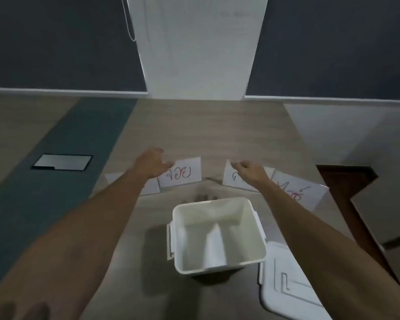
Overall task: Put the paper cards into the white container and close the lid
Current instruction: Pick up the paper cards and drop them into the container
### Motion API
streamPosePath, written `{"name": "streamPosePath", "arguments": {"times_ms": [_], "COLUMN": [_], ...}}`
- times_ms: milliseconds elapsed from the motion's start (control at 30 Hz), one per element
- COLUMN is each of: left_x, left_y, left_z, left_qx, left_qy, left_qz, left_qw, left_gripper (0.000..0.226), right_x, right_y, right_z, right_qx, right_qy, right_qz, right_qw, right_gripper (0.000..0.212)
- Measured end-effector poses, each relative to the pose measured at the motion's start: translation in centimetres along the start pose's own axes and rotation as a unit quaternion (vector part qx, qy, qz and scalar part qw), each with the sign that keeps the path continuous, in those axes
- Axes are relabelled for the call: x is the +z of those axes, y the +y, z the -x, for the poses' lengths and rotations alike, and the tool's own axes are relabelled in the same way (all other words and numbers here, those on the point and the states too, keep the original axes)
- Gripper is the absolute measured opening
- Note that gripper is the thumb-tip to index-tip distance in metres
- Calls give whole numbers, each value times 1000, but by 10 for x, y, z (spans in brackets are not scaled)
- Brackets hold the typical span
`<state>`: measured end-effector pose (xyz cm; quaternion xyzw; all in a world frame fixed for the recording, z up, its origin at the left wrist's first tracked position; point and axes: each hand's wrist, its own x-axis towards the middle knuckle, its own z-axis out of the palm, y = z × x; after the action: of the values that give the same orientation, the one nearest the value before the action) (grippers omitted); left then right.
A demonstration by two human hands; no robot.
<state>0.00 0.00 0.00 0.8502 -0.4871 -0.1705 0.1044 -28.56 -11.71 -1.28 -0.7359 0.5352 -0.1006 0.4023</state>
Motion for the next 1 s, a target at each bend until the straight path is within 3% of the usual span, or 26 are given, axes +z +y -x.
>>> {"name": "streamPosePath", "arguments": {"times_ms": [133,233,300,367,433,533,667,833,1000], "left_x": [23,32,30,30,33,38,41,27,-4], "left_y": [-49,-79,-97,-114,-125,-129,-129,-123,-86], "left_z": [-9,-21,-36,-48,-58,-59,-54,-20,20], "left_qx": [-42,-39,-35,-38,-38,-22,-3,11,40], "left_qy": [3,-8,-22,-42,-67,-83,-72,28,127], "left_qz": [-32,-91,-143,-180,-184,-193,-181,-92,-110], "left_qw": [999,995,989,982,980,977,981,995,985], "left_gripper": [84,89,90,85,65,34,34,29,21], "right_x": [28,44,48,51,55,62,73,81,82], "right_y": [59,89,91,93,90,86,77,71,73], "right_z": [25,35,39,39,35,30,21,13,10], "right_qx": [80,108,126,131,123,106,76,54,38], "right_qy": [-60,-56,-52,-24,5,42,98,116,121], "right_qz": [-146,-247,-282,-281,-271,-244,-219,-172,-162], "right_qw": [984,961,950,950,955,963,968,977,979], "right_gripper": [58,69,53,44,44,61,66,65,68]}}
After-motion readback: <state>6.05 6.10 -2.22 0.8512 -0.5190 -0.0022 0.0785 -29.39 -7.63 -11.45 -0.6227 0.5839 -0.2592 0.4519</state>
